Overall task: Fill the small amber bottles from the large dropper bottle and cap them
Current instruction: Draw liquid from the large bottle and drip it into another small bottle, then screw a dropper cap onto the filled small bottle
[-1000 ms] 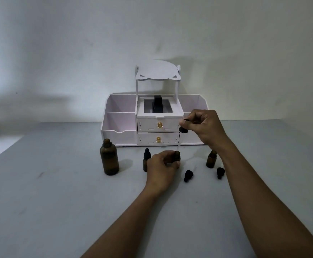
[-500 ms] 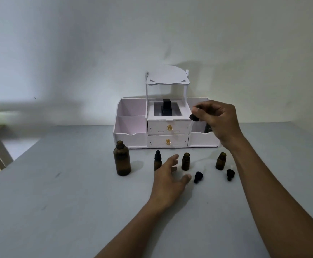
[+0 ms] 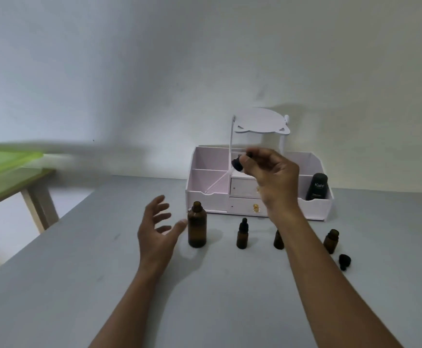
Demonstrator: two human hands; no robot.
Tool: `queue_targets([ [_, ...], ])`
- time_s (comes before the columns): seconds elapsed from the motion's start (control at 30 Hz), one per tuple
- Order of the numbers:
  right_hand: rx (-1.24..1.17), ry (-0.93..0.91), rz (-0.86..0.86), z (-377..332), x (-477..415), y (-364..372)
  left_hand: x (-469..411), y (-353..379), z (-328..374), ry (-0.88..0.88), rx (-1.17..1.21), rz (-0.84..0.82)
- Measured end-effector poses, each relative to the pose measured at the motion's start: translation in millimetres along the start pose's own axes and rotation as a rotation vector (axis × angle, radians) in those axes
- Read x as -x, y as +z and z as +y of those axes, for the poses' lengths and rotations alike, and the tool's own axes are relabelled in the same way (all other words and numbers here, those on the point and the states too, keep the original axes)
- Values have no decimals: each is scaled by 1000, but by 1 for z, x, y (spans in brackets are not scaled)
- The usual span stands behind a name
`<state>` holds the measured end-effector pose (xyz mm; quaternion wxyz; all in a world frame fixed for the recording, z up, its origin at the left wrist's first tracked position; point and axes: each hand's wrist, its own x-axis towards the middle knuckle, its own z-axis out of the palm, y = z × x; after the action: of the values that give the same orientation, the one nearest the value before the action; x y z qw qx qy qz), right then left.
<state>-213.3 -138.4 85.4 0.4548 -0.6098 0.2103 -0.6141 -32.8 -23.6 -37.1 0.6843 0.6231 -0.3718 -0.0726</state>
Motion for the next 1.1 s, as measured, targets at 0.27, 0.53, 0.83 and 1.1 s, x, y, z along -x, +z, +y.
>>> queue_targets([
  [0.27, 150, -6, -56, 23, 9, 18, -8, -1, -17, -76, -45, -374],
  [0.53, 261, -87, -196, 25, 9, 41, -12, 2, -22, -35, -122, -411],
  [0.83, 536, -18, -430, 62, 31, 48, -12, 3, -26, -5, -165, -406],
  [1.1, 501, -177, -374, 40, 41, -17, 7, 1, -2, 188, -164, -47],
])
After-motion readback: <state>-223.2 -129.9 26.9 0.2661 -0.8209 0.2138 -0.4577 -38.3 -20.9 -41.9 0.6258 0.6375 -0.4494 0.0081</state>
